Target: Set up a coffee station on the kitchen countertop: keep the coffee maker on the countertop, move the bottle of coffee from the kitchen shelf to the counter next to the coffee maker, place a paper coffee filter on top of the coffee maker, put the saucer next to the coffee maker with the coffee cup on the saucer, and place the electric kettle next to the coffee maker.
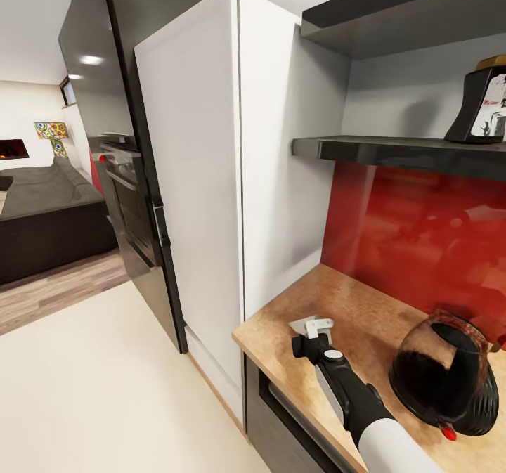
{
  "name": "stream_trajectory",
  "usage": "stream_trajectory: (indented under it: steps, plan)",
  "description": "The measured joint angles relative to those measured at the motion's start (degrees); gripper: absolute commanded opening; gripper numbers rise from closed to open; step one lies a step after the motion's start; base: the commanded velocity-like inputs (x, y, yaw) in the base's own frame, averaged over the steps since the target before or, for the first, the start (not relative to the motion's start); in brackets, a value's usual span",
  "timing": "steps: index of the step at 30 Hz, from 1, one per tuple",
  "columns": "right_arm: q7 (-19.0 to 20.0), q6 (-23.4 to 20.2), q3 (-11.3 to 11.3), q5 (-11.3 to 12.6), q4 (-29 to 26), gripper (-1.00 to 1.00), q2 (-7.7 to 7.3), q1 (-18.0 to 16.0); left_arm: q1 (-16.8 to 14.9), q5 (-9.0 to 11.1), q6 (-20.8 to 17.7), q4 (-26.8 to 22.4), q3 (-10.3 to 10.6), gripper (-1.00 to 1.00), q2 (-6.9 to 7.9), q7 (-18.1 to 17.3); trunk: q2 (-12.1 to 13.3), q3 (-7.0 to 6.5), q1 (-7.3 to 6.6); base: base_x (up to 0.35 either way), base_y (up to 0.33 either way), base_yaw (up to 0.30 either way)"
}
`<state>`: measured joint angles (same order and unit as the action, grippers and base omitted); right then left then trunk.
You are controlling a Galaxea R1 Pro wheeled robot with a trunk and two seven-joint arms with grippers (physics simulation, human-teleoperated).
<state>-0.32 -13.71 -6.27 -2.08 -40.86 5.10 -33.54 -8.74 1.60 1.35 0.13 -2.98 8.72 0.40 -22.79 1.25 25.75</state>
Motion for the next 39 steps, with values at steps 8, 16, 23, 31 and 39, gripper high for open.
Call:
stream_trajectory:
  steps: [8,16,23,31,39]
  plan:
    - [0.0,0.0,0.0,0.0,0.0,-1.00,0.00,0.0,0.0,0.0,0.0,0.0,0.0,1.00,-0.01,0.0,0.0,0.00,0.00,0.000,0.000,0.000]
    - [0.0,0.0,0.0,0.0,-0.1,-1.00,0.00,0.0,0.0,0.0,0.0,0.0,0.0,1.00,0.05,0.0,0.0,0.00,0.00,0.000,0.000,0.000]
    - [0.0,-0.5,0.2,0.0,-5.5,-1.00,0.16,0.0,0.0,0.0,0.0,-0.1,0.0,1.00,0.28,0.1,0.0,-0.01,0.00,0.000,0.000,0.000]
    - [0.1,-9.6,-0.1,0.0,-23.9,-1.00,0.24,0.0,0.0,-0.5,0.1,-0.3,0.1,1.00,0.25,0.0,0.0,0.00,0.00,0.000,0.000,0.000]
    - [0.1,-10.4,-0.2,0.1,-26.9,-1.00,0.20,0.0,-0.1,-1.3,0.7,-0.6,0.0,1.00,0.18,0.1,0.0,0.00,0.01,-0.017,0.000,0.000]
